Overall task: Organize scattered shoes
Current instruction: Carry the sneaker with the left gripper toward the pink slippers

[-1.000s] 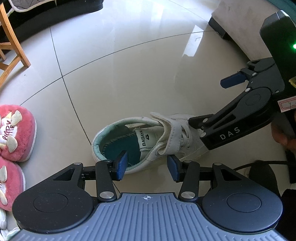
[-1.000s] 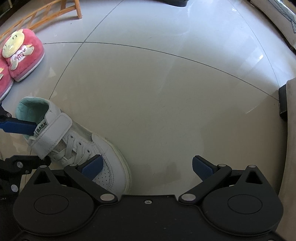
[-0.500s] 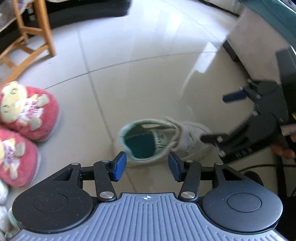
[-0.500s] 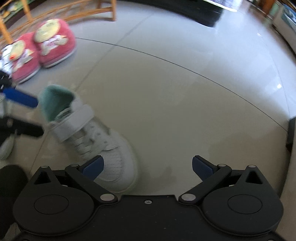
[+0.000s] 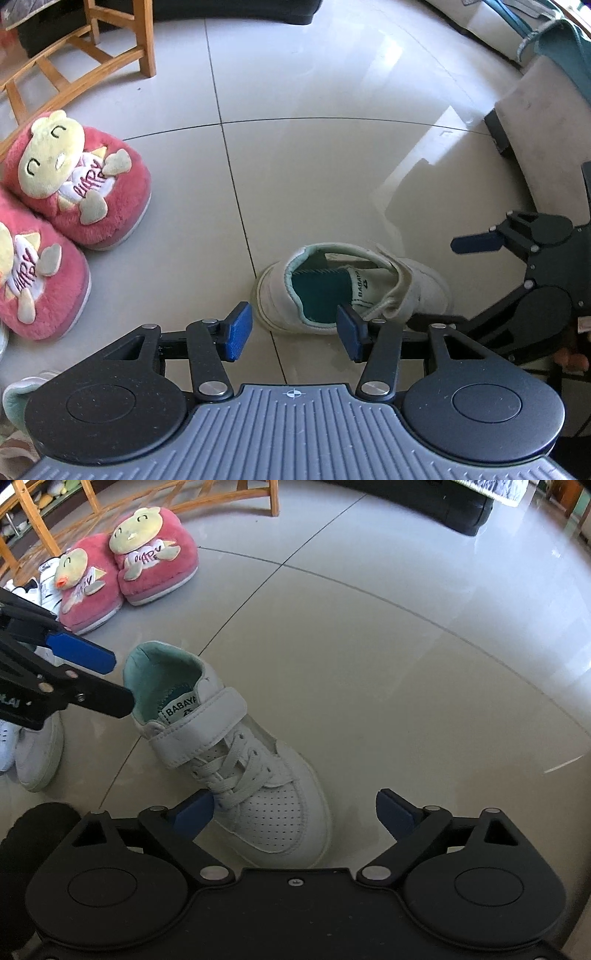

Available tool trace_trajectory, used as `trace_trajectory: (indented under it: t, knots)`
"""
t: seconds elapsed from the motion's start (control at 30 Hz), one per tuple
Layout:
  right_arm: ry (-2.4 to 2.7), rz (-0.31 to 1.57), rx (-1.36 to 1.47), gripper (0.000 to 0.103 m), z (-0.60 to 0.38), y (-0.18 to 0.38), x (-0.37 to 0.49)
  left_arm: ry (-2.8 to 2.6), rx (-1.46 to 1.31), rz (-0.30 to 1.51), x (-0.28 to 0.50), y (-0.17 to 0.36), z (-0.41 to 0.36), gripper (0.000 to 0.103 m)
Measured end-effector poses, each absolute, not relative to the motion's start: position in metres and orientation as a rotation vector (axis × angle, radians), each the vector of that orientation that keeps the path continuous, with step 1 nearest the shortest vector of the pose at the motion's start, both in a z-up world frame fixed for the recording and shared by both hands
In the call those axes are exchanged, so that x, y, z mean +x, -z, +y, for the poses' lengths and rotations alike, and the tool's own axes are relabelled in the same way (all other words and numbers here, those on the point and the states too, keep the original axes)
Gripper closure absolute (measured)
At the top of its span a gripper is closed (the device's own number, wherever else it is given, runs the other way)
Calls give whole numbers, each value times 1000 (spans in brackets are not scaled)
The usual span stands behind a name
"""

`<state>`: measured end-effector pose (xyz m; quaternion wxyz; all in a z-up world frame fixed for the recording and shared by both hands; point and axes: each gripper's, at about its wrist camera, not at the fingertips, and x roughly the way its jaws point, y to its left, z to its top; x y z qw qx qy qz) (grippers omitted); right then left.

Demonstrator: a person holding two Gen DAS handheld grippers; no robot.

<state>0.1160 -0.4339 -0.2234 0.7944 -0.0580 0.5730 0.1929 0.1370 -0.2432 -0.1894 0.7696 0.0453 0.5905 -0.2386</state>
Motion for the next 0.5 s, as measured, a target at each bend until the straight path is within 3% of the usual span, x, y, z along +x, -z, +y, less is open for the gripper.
trace_trajectory:
  t: [0.5]
  knots:
    - [-457,1271,-162,21,-424,229,106,502,111,1289,142,208,-252,65]
